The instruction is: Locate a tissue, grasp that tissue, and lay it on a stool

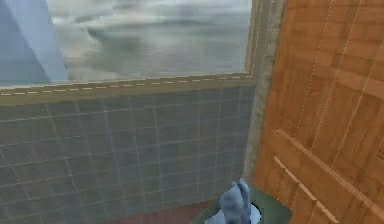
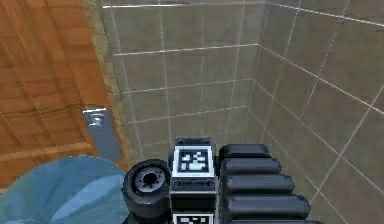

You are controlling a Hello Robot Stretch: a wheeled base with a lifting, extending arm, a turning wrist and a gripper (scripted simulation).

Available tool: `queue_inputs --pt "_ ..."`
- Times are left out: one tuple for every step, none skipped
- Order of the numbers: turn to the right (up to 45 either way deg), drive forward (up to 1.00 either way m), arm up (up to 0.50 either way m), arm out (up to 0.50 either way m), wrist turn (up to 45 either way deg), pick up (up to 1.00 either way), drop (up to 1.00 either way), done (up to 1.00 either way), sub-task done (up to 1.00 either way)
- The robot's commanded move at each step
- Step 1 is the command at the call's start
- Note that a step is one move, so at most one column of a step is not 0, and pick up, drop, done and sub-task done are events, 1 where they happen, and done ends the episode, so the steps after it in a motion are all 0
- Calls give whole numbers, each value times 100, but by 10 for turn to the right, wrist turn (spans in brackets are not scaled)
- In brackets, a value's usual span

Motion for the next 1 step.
queue_inputs --pt "450 0 0 0 0 0 0 0 0"
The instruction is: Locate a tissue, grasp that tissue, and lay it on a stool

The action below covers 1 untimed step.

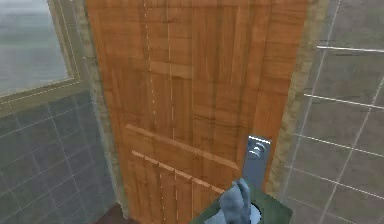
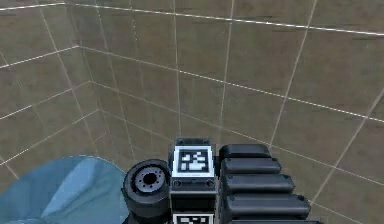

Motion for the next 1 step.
queue_inputs --pt "30 0 0 0 0 0 0 0 0"
